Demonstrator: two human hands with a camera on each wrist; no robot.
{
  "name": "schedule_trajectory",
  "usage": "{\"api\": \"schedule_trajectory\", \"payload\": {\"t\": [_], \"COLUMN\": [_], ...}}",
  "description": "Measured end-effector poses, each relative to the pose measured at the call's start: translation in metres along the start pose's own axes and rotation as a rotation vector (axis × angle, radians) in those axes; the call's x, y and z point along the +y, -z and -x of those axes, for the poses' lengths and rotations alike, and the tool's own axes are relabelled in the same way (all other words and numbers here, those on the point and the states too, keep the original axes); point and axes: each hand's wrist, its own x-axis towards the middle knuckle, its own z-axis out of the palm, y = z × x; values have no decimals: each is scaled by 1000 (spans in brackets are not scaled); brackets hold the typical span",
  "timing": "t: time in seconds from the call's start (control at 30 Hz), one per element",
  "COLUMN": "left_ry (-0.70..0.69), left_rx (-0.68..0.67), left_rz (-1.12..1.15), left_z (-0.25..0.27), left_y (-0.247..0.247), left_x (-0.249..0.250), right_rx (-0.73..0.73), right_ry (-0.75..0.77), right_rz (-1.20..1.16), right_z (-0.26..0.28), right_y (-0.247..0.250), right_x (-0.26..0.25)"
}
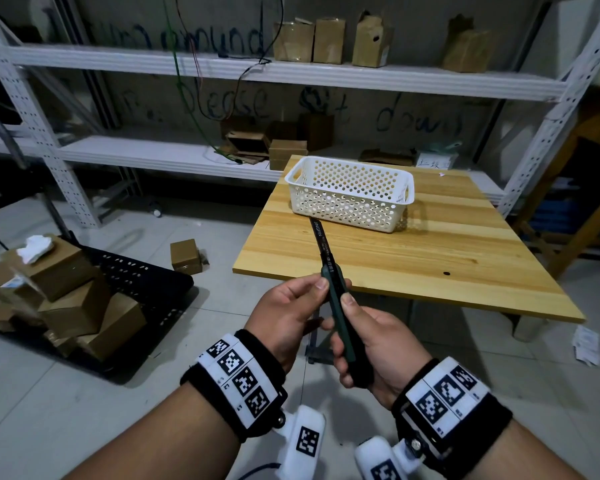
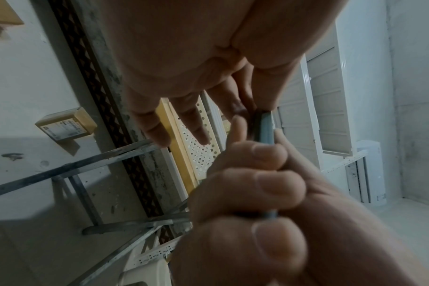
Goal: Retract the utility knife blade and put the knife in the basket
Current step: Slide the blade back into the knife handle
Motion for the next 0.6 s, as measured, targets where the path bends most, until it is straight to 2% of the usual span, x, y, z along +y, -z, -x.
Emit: {"api": "schedule_trajectory", "payload": {"t": [0.1,0.4,0.6], "left_ry": [-8,13,29], "left_rx": [0,21,24], "left_rz": [-42,-92,-110], "left_z": [-1,-1,0], "left_y": [2,-2,-4], "left_x": [-1,-2,-1], "right_rx": [-12,53,43], "right_ry": [-68,-66,-63], "right_rz": [45,97,81], "right_z": [0,-2,-2], "right_y": [3,6,5], "right_x": [1,3,4]}}
